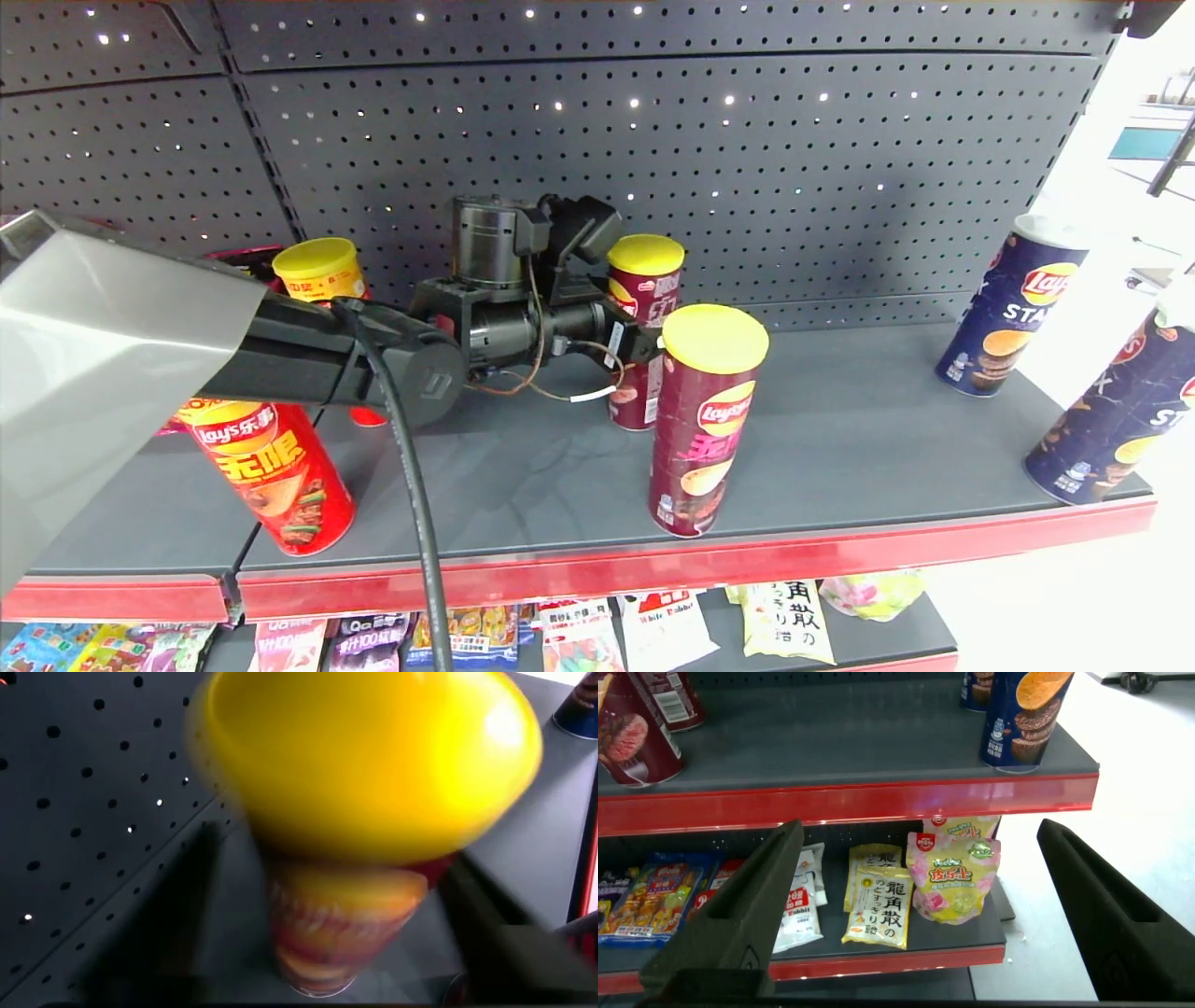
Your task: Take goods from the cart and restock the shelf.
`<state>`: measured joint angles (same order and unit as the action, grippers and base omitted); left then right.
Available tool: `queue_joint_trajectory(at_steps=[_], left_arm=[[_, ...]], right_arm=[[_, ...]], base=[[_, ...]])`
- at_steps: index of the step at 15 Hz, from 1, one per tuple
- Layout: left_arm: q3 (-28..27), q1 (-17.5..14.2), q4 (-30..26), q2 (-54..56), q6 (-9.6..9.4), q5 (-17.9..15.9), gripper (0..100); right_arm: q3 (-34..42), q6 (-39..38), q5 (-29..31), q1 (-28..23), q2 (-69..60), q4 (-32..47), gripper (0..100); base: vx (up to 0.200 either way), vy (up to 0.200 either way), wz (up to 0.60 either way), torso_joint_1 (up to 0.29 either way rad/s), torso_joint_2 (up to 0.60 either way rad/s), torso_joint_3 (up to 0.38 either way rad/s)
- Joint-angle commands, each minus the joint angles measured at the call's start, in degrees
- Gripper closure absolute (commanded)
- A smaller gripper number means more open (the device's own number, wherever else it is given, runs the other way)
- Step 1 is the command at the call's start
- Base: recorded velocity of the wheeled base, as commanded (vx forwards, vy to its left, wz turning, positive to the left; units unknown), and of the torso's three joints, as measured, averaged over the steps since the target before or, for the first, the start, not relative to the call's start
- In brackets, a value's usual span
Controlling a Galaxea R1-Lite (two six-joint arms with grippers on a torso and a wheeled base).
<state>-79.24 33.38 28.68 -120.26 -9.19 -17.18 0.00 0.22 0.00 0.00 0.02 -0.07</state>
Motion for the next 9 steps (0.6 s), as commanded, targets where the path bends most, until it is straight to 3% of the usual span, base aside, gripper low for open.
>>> queue_joint_trajectory(at_steps=[1, 4, 9], left_arm=[[0.23, 0.02, 0.06, 0.64, -0.04, 0.04, 0], [3.04, -0.07, 0.06, 3.28, -0.12, 0.21, 0], [15.69, -0.33, -0.12, 15.41, -0.39, 0.3, 0]], right_arm=[[0.0, 0.04, 0.0, 0.0, -0.02, -0.01, 0], [0.0, 0.04, 0.0, 0.0, -0.02, -0.01, 0], [-0.09, 0.04, 0.0, 0.0, -0.02, -0.01, 0]], base=[[0.0, 0.0, 0.0, 0.0, 0.0, 0.0], [0.0, 0.0, 0.0, 0.0, 0.0, 0.0], [0.0, 0.0, 0.0, 0.0, 0.0, 0.0]])
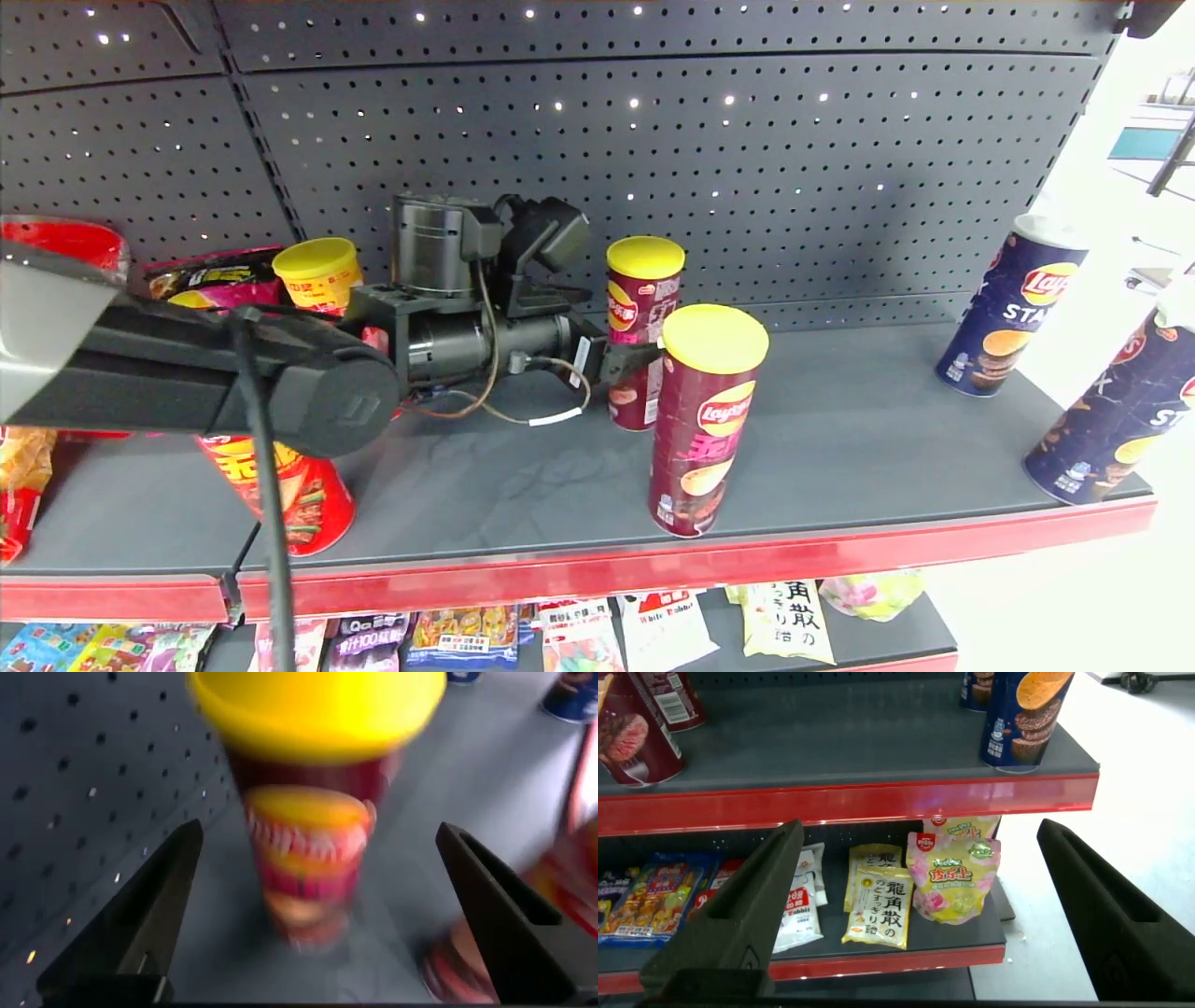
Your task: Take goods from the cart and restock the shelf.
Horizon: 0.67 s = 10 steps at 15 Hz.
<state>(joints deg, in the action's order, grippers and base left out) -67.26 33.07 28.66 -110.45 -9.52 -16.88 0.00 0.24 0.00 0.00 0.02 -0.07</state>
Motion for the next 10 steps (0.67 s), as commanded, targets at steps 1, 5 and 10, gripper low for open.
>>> queue_joint_trajectory(at_steps=[1, 5, 10], left_arm=[[6.96, -0.03, -0.1, 8.76, -0.06, 0.01, 0], [17.6, 0.41, -0.36, 20.1, -0.06, -0.08, 0], [29.37, -0.47, -3.26, 39.78, -0.06, 5.19, 0]], right_arm=[[0.0, 0.02, 0.0, 0.0, -0.02, -0.01, 0], [0.0, 0.02, 0.0, 0.0, -0.02, -0.01, 0], [0.0, 0.02, 0.0, 0.0, -0.02, -0.01, 0]], base=[[0.0, 0.0, 0.0, 0.0, 0.0, 0.0], [0.0, 0.0, 0.0, 0.0, 0.0, 0.0], [0.0, 0.0, 0.0, 0.0, 0.0, 0.0]])
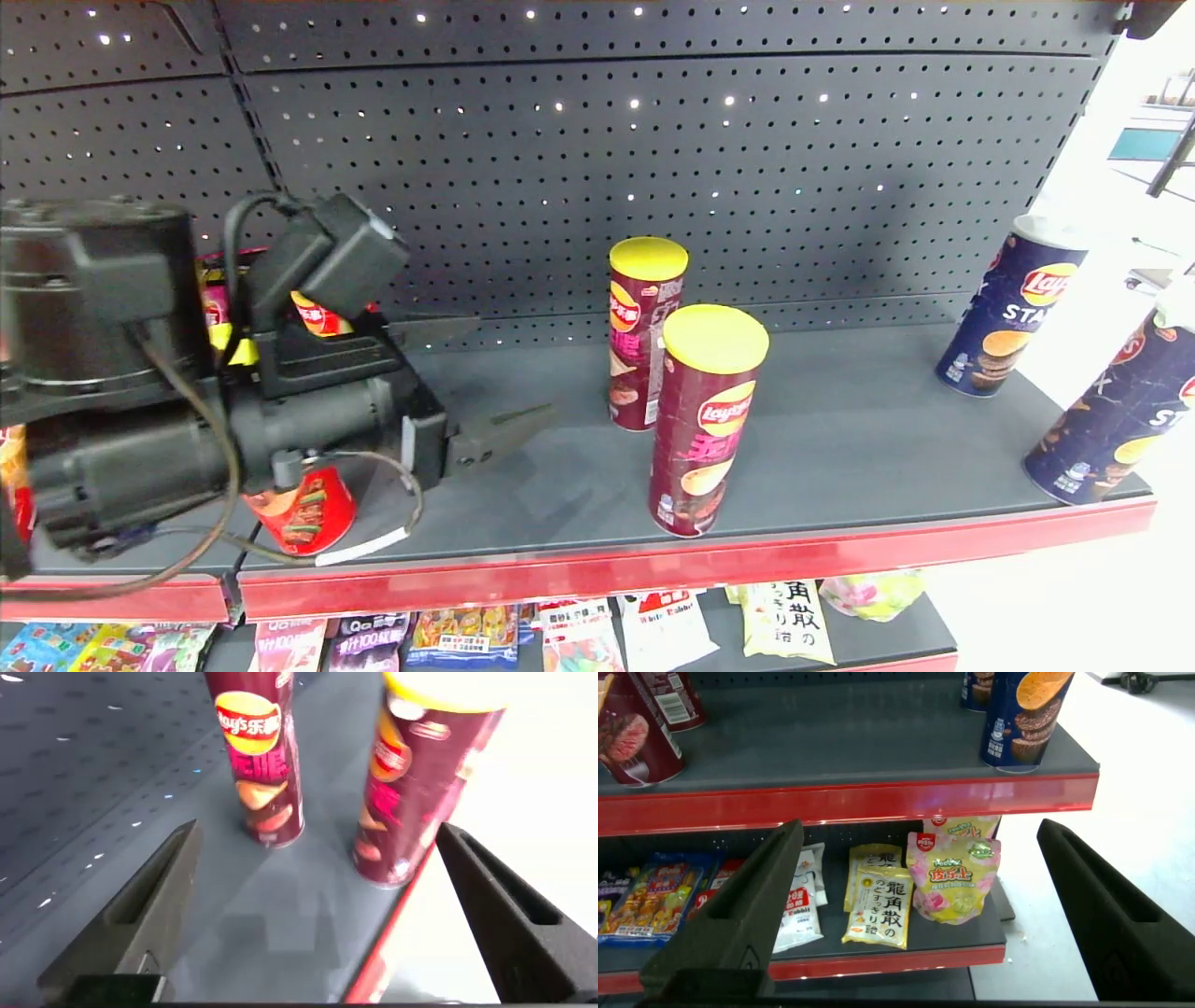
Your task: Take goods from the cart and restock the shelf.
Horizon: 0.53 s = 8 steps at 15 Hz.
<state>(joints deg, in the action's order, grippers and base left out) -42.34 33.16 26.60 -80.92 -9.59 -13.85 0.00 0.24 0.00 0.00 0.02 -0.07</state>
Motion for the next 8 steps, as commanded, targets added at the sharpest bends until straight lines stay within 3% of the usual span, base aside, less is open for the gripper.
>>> queue_joint_trajectory(at_steps=[1, 3, 4, 5, 7, 8], left_arm=[[4.11, -2.4, -7.62, 16.41, 0.1, 4.18, 0], [3.4, -7.67, -21.06, 28.36, 0.19, 4.18, 0], [3.4, -8.2, -22.29, 29.51, 0.19, 4.18, 0], [3.4, -10.92, -32.05, 38.56, 0.89, 4.44, 0], [3.49, -12.5, -42.33, 47.35, 3.97, 4.53, 0], [3.67, -14.09, -44.97, 49.9, 4.58, 4.62, 0]], right_arm=[[0.0, 0.02, 0.0, 0.0, -0.02, -0.01, 0], [0.0, 0.02, 0.0, 0.0, -0.02, -0.01, 0], [0.0, 0.02, 0.0, 0.0, -0.02, -0.01, 0], [0.0, 0.02, 0.0, 0.0, -0.02, -0.01, 0], [0.0, 0.02, 0.0, 0.0, -0.02, -0.01, 0], [0.0, 0.02, 0.0, 0.0, -0.02, -0.01, 0]], base=[[0.0, 0.0, 0.0, 0.0, 0.0, 0.0], [0.0, 0.0, 0.0, 0.0, 0.0, 0.0], [0.0, 0.0, 0.0, 0.0, 0.0, 0.0], [0.0, 0.0, 0.0, 0.0, 0.0, 0.0], [0.0, 0.0, 0.0, 0.0, 0.0, 0.0], [0.0, 0.0, 0.0, 0.0, 0.0, 0.0]])
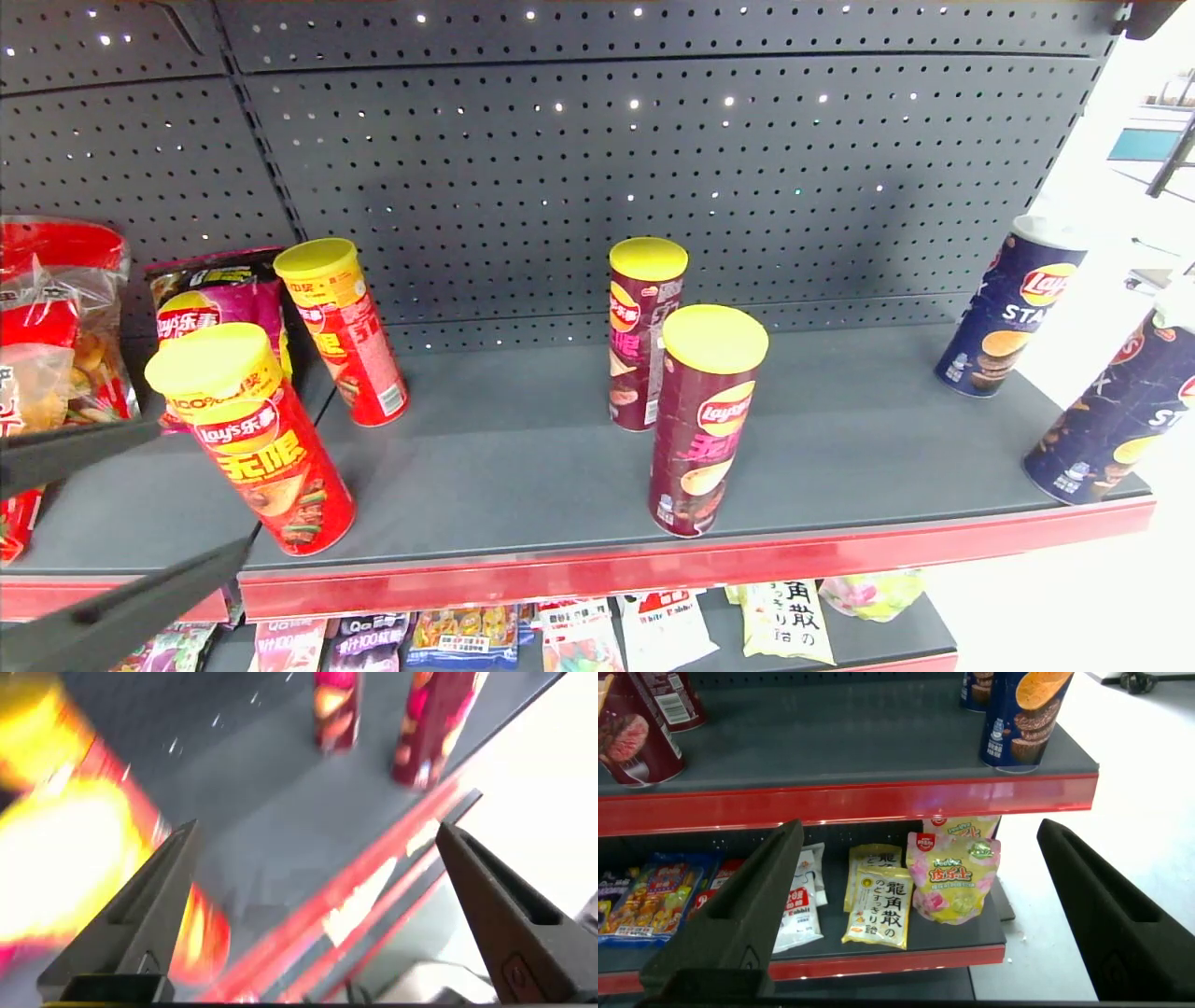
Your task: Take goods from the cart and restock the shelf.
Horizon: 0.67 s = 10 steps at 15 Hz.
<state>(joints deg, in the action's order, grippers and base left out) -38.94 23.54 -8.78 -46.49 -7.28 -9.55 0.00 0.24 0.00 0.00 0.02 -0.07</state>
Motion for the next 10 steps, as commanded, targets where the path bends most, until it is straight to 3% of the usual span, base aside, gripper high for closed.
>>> queue_joint_trajectory(at_steps=[1, 2, 3, 5, 10], left_arm=[[0.88, -6.31, -10.47, 17.32, 4.2, 0.93, 0], [2.2, -8.95, -10.21, 18.46, 7.19, 1.28, 0], [4.66, -12.73, -9.5, 19.6, 8.16, 1.2, 0], [10.81, -15.19, -6.78, 22.94, 8.07, 1.02, 0], [23.38, -14.66, -2.3, 32.96, 7.54, 1.46, 0]], right_arm=[[0.0, 0.02, 0.0, 0.0, -0.02, -0.01, 0], [0.0, 0.02, 0.0, 0.0, -0.02, -0.01, 0], [0.0, 0.02, 0.0, 0.0, -0.02, -0.01, 0], [0.0, 0.02, 0.0, 0.0, -0.02, -0.01, 0], [-0.09, 0.02, 0.0, 0.0, -0.02, -0.01, 0]], base=[[0.0, 0.0, 0.0, 0.0, 0.0, 0.0], [0.0, 0.0, 0.0, 0.0, 0.0, 0.0], [0.0, 0.0, 0.0, 0.0, 0.0, 0.0], [0.0, 0.0, 0.0, 0.0, 0.0, 0.0], [0.0, 0.0, 0.0, 0.0, 0.0, 0.0]])
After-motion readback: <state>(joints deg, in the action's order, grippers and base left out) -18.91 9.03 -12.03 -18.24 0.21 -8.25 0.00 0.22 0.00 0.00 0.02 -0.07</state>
